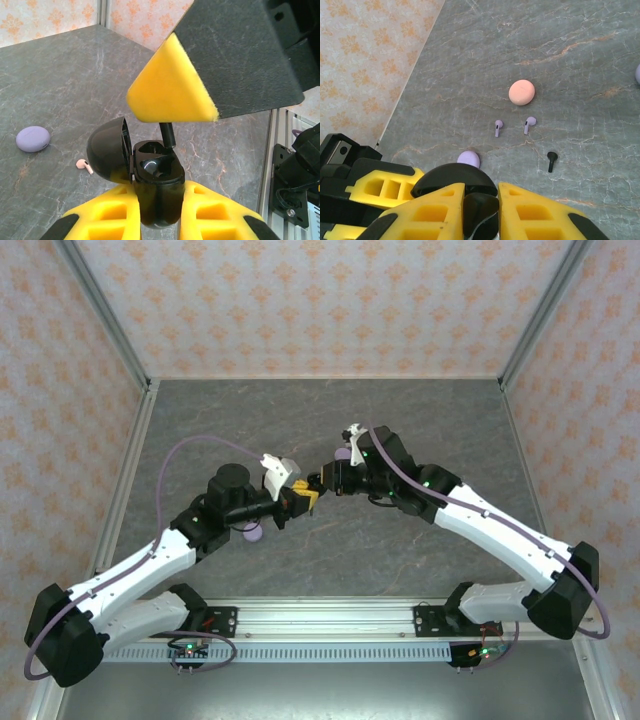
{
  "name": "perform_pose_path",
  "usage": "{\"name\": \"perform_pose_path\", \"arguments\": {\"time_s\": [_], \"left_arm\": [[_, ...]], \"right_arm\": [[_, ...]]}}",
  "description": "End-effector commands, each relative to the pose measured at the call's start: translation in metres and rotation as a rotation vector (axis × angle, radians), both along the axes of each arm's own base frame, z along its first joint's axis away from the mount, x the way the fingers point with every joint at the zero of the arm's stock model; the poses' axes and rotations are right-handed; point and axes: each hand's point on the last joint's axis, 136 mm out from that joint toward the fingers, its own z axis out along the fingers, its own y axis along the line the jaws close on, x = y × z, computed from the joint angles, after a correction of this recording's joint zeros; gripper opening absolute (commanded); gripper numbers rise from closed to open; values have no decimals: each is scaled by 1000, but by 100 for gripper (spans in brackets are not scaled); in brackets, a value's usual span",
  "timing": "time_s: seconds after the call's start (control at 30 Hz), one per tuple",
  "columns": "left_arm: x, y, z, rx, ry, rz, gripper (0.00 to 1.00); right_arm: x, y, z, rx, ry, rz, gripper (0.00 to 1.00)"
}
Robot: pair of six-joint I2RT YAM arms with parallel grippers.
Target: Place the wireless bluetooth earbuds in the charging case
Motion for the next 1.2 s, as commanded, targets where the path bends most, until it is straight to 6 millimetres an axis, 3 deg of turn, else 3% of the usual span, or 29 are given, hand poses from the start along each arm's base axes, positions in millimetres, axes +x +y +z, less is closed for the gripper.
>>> {"name": "perform_pose_path", "arguments": {"time_s": [0.0, 0.47, 0.67, 0.9, 1.07, 1.17], "left_arm": [[4, -4, 24, -39, -53, 6, 0], [5, -3, 23, -34, -51, 17, 0], [4, -4, 23, -34, -53, 10, 0], [2, -1, 22, -35, -61, 14, 0], [2, 8, 15, -10, -54, 56, 0], [-1, 19, 8, 10, -49, 98, 0]], "right_arm": [[1, 4, -8, -12, 7, -8, 21], [-8, 13, -11, 8, 46, 51, 23], [-12, 14, 4, 35, 26, 73, 35], [-8, -7, 36, 17, -80, 13, 56], [-3, -30, 39, -21, -117, -64, 63], [3, -42, 28, -36, -92, -109, 63]]}}
